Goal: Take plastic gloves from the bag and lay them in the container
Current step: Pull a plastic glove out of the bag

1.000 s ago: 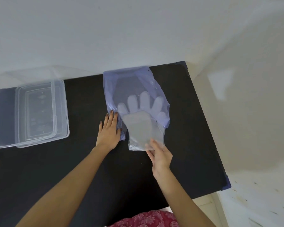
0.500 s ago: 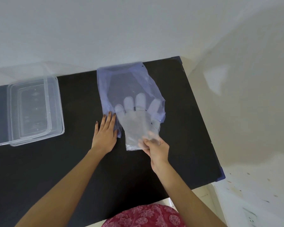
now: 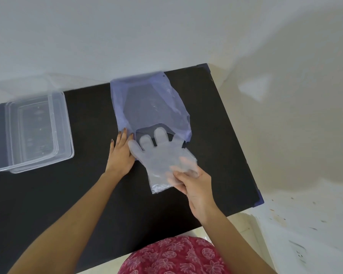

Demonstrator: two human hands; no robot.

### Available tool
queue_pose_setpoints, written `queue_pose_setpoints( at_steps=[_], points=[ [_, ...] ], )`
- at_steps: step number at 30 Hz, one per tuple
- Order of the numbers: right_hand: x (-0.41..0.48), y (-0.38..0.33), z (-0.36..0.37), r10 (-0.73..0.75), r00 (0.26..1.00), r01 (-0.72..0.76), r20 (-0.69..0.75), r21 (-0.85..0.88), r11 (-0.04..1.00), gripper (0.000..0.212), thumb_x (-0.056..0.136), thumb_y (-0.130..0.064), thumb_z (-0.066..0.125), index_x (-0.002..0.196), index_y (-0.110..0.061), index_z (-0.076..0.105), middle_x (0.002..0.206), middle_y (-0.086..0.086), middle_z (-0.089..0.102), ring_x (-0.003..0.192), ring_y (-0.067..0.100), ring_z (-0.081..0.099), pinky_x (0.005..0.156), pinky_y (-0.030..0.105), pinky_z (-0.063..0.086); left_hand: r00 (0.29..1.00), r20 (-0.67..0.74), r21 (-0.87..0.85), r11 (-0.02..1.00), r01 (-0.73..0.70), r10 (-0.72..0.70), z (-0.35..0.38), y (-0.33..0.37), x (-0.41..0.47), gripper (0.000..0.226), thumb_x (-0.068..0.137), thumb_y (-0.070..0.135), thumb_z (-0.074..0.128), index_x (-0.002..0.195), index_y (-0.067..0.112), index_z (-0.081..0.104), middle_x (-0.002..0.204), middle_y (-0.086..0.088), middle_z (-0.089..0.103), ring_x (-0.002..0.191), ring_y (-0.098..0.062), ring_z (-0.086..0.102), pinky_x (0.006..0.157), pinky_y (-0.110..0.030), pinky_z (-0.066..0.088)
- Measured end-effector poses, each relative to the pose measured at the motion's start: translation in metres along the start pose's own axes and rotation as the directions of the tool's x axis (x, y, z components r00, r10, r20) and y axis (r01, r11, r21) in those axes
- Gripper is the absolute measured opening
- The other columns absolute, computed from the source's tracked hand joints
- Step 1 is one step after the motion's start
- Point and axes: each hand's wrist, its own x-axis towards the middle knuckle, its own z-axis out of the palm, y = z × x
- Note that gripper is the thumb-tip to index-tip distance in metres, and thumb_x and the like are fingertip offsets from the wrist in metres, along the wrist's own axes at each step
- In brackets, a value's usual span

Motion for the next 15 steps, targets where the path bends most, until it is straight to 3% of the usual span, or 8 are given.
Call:
queue_pose_setpoints(
  at_steps=[3,6,8,9,11,12,13,15],
  points=[
    [-0.005,-0.003,-0.006,-0.014,1.0,0.014,0.005,-0.019,1.0,0.032,0.083,0.001,0.07,0.111,-0.015,0.069,0.102,0.005,0.076,0.091,0.018,0.074,0.063,0.022,0.058,0.994,-0.097,-0.209,0.977,0.034,-0.056,-0.003,0.007,-0.015,0.051,0.095,0.013,0.048,0.144,0.012,0.035,0.159,-0.012,0.016,0.147,-0.026,0.008,0.12,-0.042,0.005],
    [-0.007,0.0,-0.009,-0.005,1.0,0.005,0.005,-0.03,1.0,0.032,0.083,0.0,0.071,0.112,-0.014,0.068,0.104,0.007,0.075,0.092,0.019,0.074,0.062,0.021,0.058,0.947,-0.137,-0.54,0.823,0.175,-0.291,-0.008,0.027,-0.049,0.037,0.098,0.012,0.043,0.133,0.011,0.049,0.14,-0.008,0.05,0.134,-0.025,0.041,0.113,-0.038,0.031],
    [-0.008,0.005,-0.012,0.001,1.0,0.0,0.023,-0.031,1.0,0.033,0.084,0.0,0.07,0.114,-0.014,0.068,0.106,0.006,0.075,0.092,0.019,0.074,0.065,0.024,0.06,0.88,-0.095,-0.758,0.607,0.239,-0.466,-0.011,0.045,-0.076,0.027,0.097,0.014,0.044,0.121,0.017,0.057,0.119,0.001,0.063,0.112,-0.019,0.059,0.102,-0.038,0.046],
    [-0.008,0.009,-0.015,0.0,0.999,0.002,0.035,-0.038,0.999,0.033,0.084,0.0,0.069,0.114,-0.014,0.068,0.107,0.006,0.074,0.093,0.019,0.074,0.068,0.026,0.06,0.841,-0.039,-0.867,0.437,0.241,-0.54,-0.012,0.056,-0.089,0.024,0.097,0.016,0.046,0.118,0.019,0.058,0.117,0.001,0.064,0.108,-0.017,0.062,0.099,-0.039,0.048],
    [-0.008,0.017,-0.02,-0.015,0.997,0.018,0.073,-0.052,0.998,0.033,0.085,0.002,0.067,0.114,-0.014,0.068,0.108,0.008,0.074,0.096,0.02,0.073,0.07,0.027,0.06,0.79,0.158,-0.96,0.094,0.263,-0.593,-0.012,0.075,-0.111,0.024,0.097,0.024,0.047,0.12,0.023,0.054,0.117,-0.003,0.064,0.106,-0.022,0.065,0.094,-0.042,0.052],
    [-0.009,0.022,-0.022,-0.019,0.996,0.025,0.088,-0.062,0.998,0.033,0.085,0.003,0.066,0.114,-0.014,0.068,0.108,0.009,0.074,0.096,0.02,0.073,0.069,0.026,0.059,0.787,0.244,-0.957,-0.01,0.289,-0.567,-0.01,0.084,-0.121,0.026,0.097,0.029,0.048,0.123,0.027,0.05,0.116,-0.004,0.064,0.103,-0.024,0.066,0.09,-0.042,0.054],
    [-0.009,0.027,-0.025,-0.019,0.996,0.026,0.088,-0.082,0.996,0.033,0.085,0.003,0.066,0.113,-0.014,0.068,0.107,0.009,0.074,0.095,0.02,0.073,0.067,0.026,0.059,0.796,0.297,-0.947,-0.057,0.316,-0.528,-0.007,0.091,-0.13,0.03,0.096,0.032,0.05,0.126,0.031,0.047,0.113,-0.003,0.065,0.099,-0.025,0.068,0.086,-0.043,0.055],
    [-0.008,0.035,-0.03,-0.016,0.998,0.025,0.064,-0.149,0.989,0.033,0.084,0.003,0.066,0.109,-0.017,0.067,0.103,0.006,0.074,0.092,0.018,0.072,0.064,0.025,0.059,0.815,0.313,-0.941,-0.045,0.335,-0.487,0.002,0.101,-0.141,0.041,0.092,0.027,0.057,0.128,0.04,0.042,0.105,0.0,0.07,0.092,-0.024,0.071,0.082,-0.044,0.057]
  ],
)
